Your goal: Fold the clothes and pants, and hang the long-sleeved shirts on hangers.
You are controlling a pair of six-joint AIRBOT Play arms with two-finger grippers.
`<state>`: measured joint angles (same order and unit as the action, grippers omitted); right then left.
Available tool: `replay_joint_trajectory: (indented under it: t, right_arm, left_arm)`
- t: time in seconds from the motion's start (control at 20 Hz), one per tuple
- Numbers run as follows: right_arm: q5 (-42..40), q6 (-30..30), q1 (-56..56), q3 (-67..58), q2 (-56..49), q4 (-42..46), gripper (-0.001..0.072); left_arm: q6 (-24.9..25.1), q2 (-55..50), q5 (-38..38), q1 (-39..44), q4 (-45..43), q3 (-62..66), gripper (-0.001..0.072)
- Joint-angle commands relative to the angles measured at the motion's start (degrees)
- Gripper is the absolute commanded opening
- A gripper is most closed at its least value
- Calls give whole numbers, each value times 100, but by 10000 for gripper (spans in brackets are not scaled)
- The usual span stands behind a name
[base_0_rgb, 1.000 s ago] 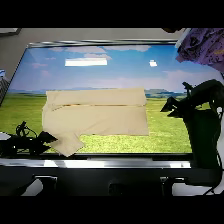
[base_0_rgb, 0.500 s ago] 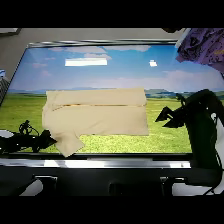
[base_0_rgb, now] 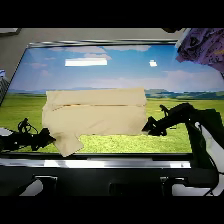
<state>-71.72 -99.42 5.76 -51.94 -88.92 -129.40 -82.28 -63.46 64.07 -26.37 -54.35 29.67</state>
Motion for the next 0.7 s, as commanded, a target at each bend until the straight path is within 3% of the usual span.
replay_joint_trajectory:
  t: [0.0, 0.1, 0.3, 0.4, 0.65]
  right_arm:
    - [525, 146, -382, 101, 13, -61, 24]
    - [540, 254, -378, 101, 223, -4, 25]
    - [-155, 1154, -378, 101, 1071, 780, 25]
    - [-734, 1375, -378, 101, 1523, 1086, 25]
    - [-1482, 2028, -376, 101, 2529, 1558, 26]
  left_arm:
    - [2, 7, 98, -11, -15, 118, 17]
    - [-37, 48, 352, -63, -63, 444, 15]
    - [-1139, 664, 1290, -76, -1167, 1287, 14]
    - [-1436, 1224, 1864, -76, -1464, 1399, 14]
    - [-1384, 2380, 2299, 304, -1440, 1364, 14]
